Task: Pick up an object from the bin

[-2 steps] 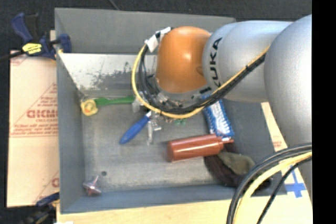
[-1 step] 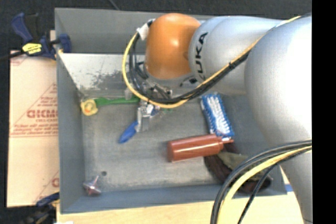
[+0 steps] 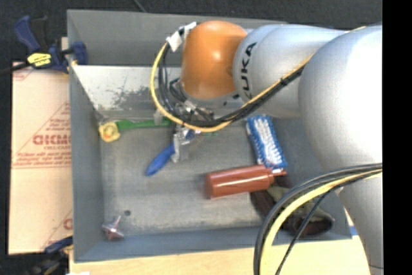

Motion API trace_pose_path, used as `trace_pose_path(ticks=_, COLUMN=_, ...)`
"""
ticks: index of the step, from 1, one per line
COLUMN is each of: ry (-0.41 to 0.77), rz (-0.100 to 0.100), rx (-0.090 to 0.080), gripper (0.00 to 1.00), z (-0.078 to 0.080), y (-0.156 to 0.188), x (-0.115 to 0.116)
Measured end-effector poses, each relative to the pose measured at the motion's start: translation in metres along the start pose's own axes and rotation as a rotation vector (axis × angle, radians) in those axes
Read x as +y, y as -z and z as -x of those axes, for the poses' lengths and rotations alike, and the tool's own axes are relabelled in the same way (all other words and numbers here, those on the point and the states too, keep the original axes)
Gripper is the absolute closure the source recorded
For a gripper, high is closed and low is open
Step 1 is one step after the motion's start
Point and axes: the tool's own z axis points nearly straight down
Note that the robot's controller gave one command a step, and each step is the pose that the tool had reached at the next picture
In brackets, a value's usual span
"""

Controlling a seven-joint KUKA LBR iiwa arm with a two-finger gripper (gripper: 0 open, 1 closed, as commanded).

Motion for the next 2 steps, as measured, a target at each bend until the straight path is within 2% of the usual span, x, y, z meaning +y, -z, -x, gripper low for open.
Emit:
trace_pose_path(ticks=1, ry=0.091, rz=0.002, rx=-0.011, gripper=1.0, z=-0.0457, y=-0.0229, x=-0.0222)
trace_pose_path(ticks=2, ry=0.09, rz=0.003, rx=-0.011, gripper=1.0, z=-0.0457, y=-0.023, x=-0.022)
